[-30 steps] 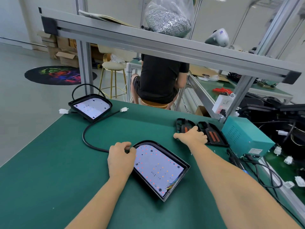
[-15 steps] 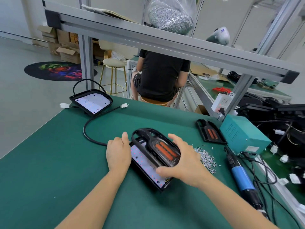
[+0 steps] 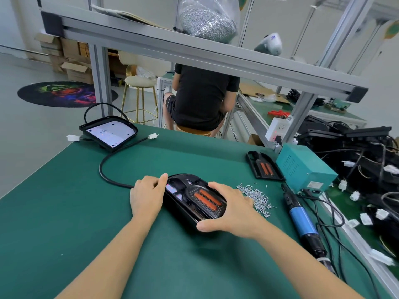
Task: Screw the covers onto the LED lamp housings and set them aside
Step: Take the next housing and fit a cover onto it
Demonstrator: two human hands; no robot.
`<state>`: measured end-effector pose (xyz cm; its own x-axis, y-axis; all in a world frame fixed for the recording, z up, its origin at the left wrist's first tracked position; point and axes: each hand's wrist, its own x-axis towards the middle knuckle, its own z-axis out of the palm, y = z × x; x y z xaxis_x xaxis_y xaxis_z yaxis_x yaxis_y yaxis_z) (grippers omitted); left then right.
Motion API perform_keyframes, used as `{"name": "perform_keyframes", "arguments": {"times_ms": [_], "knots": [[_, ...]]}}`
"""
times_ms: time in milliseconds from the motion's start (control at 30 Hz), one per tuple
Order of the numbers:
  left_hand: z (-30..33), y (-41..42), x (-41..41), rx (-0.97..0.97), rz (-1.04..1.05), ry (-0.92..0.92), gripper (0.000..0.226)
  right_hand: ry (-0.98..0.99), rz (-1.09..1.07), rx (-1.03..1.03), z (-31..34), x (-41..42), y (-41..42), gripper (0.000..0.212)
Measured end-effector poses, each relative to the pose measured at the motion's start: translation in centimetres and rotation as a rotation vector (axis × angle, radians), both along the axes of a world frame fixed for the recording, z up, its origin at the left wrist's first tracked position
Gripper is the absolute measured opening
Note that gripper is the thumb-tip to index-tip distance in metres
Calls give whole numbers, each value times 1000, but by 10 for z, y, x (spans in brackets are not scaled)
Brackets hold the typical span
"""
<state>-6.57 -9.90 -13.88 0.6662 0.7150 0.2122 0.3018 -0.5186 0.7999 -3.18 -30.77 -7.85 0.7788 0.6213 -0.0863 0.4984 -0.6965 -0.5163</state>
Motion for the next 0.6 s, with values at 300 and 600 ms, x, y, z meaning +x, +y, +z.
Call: {"name": "perform_keyframes", "arguments": {"times_ms": [300, 600], "knots": [[0, 3, -2, 39, -33, 54, 44, -195, 58, -253, -18, -5, -2, 137], [6, 5, 0, 198, -76, 268, 29, -301, 63, -206, -20, -15, -8, 118]]}}
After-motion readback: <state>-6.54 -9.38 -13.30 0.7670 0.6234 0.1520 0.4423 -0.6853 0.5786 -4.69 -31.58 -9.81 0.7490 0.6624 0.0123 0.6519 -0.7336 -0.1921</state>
